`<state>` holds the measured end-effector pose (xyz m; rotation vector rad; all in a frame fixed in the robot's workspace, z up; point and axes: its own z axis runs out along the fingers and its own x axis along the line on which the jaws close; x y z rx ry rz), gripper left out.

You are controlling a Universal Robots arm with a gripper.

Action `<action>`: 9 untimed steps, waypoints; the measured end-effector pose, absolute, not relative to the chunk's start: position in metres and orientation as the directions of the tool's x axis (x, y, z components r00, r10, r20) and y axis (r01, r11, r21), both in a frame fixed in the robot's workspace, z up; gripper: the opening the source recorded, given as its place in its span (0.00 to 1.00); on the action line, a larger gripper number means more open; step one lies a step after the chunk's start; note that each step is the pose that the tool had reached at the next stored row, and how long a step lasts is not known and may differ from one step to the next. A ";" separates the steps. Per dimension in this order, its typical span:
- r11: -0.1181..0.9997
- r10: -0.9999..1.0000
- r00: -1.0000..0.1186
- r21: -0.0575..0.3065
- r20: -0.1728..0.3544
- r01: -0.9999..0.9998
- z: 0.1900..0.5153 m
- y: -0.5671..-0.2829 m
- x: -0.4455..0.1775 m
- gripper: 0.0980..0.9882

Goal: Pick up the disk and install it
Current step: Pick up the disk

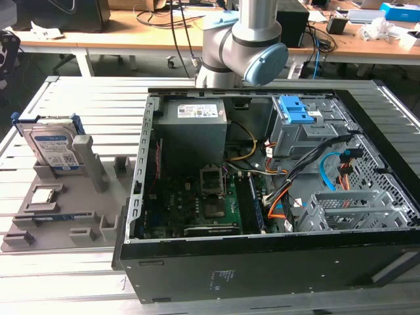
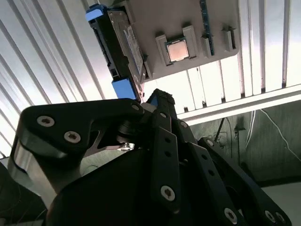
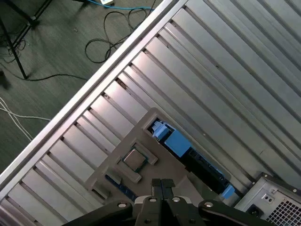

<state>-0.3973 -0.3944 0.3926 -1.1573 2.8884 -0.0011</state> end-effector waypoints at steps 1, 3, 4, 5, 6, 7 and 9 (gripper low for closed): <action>0.715 -0.699 -0.714 -0.012 -0.028 -0.699 0.393 -0.394 -0.397 0.00; 0.691 -0.723 -0.691 -0.012 -0.028 -0.723 0.393 -0.394 -0.397 0.00; 0.681 -0.732 -0.681 -0.012 -0.028 -0.732 0.393 -0.394 -0.397 0.00; 0.670 -0.743 -0.669 -0.012 -0.028 -0.743 0.393 -0.394 -0.397 0.00; 0.661 -0.750 -0.661 -0.012 -0.028 -0.750 0.393 -0.394 -0.397 0.00; 0.654 -0.756 -0.654 -0.012 -0.028 -0.756 0.393 -0.394 -0.397 0.00; 0.641 -0.767 -0.641 -0.012 -0.028 -0.767 0.393 -0.394 -0.397 0.00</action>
